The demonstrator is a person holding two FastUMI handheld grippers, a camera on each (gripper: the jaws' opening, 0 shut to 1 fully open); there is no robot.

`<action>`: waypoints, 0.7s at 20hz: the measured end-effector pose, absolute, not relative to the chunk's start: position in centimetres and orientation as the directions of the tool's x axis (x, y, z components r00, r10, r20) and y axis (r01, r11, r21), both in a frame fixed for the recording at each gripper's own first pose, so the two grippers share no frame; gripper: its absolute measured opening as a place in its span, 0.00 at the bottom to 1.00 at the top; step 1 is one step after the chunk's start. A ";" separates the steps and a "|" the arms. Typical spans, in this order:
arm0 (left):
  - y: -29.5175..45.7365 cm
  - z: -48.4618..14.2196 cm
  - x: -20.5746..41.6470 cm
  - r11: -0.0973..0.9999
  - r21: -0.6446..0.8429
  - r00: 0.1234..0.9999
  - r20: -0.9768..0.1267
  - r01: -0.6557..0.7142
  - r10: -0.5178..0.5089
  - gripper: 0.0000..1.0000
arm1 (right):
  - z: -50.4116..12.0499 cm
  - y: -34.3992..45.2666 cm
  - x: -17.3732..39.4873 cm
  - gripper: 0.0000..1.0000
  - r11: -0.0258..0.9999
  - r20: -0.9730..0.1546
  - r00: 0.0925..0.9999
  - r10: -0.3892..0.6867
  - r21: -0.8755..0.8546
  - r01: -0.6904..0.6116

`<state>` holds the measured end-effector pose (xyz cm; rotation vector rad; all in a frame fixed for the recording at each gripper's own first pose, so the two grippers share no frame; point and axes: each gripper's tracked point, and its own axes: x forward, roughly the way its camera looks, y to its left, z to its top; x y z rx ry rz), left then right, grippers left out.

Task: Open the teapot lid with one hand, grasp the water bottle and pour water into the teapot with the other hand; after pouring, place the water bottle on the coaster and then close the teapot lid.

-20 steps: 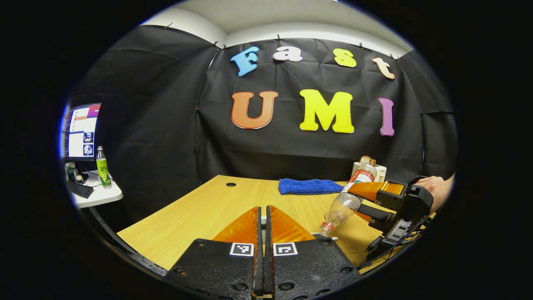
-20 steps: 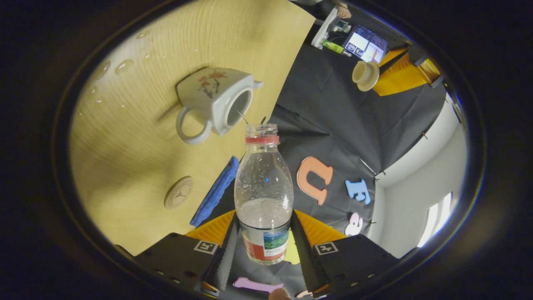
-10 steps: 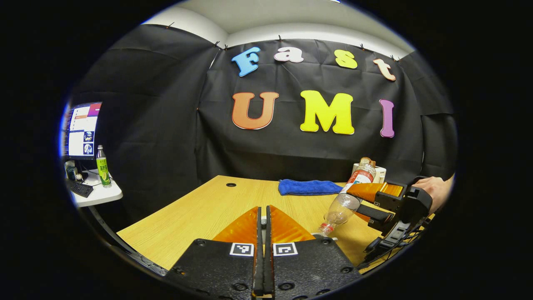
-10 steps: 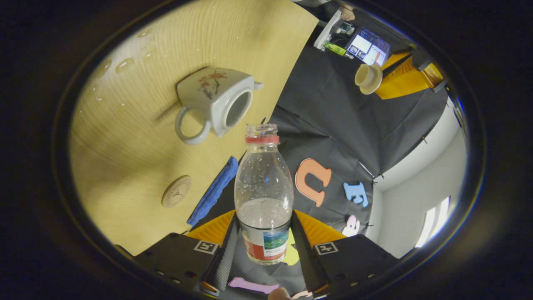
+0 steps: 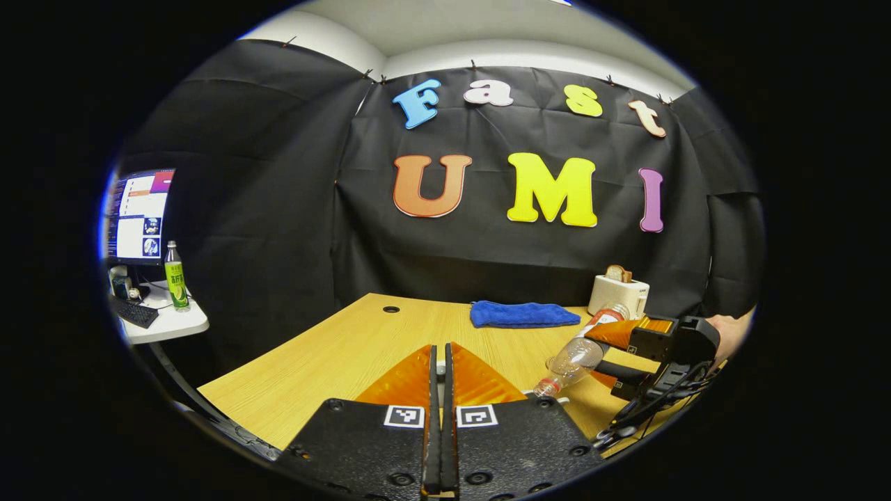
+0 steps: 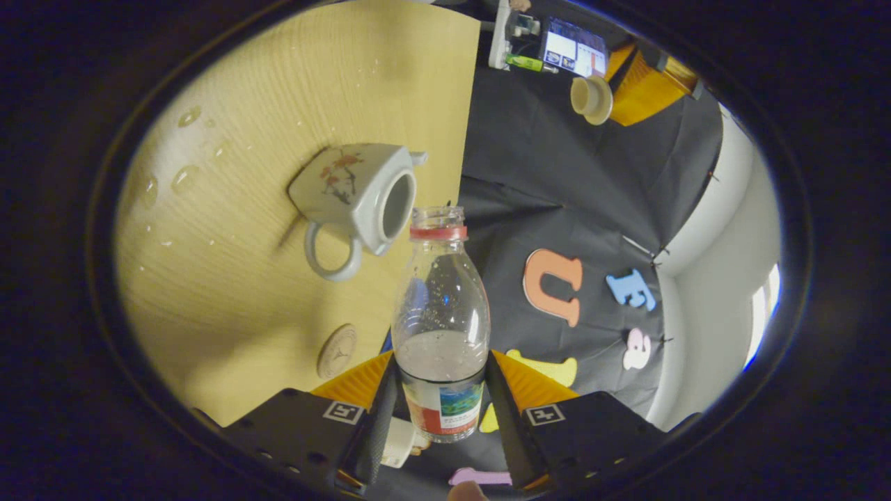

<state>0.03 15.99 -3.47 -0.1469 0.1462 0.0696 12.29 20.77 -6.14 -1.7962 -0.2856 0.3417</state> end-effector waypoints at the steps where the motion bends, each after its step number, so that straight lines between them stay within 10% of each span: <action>1: 16.0 -3.5 0.0 0.987 -0.141 0.987 -0.149 -0.081 0.060 0.03 | -6.3 20.8 12.2 0.70 -0.224 -0.083 0.927 0.365 -0.975 0.001; 14: 14.6 -3.6 0.3 0.989 -0.135 0.988 -0.151 -0.060 0.039 0.03 | -5.0 19.1 12.0 0.70 0.607 -0.229 0.900 0.370 -0.675 -0.421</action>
